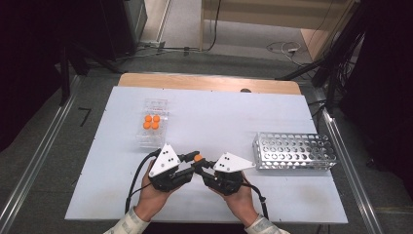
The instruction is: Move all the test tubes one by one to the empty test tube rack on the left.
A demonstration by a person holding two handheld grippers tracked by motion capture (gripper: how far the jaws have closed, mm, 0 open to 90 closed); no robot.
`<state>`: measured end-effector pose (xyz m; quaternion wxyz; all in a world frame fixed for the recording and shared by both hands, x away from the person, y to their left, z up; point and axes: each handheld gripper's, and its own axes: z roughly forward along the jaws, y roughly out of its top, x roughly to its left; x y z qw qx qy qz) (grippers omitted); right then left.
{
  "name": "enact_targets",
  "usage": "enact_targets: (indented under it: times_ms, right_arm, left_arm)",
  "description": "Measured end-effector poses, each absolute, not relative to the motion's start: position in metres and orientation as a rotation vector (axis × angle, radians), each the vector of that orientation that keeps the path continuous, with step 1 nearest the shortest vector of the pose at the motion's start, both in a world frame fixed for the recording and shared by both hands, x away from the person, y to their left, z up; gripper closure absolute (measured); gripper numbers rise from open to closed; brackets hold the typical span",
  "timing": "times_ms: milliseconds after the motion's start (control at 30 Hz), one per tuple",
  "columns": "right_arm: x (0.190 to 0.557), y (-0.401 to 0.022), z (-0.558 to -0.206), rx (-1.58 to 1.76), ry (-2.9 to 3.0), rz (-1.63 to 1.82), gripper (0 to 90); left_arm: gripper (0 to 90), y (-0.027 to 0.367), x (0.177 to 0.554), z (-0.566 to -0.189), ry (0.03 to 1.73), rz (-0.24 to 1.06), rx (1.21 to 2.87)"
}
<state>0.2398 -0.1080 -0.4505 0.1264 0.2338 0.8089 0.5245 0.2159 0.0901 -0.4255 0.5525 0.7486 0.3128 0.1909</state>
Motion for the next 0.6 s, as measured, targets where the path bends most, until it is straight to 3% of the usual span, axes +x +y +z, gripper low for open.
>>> enact_targets:
  times_ms: [400, 600]
  right_arm:
    - [0.2402, -0.1094, -0.4504, 0.687, 2.363, 1.549, 70.8]
    - [0.2405, -0.1114, -0.4492, 0.686, 2.365, 1.571, 63.3]
  left_arm:
    - [70.0, 0.0898, 0.2148, -0.4248, 0.735, 0.456, 1.771]
    - [70.1, 0.0898, 0.2149, -0.4249, 0.737, 0.456, 1.772]
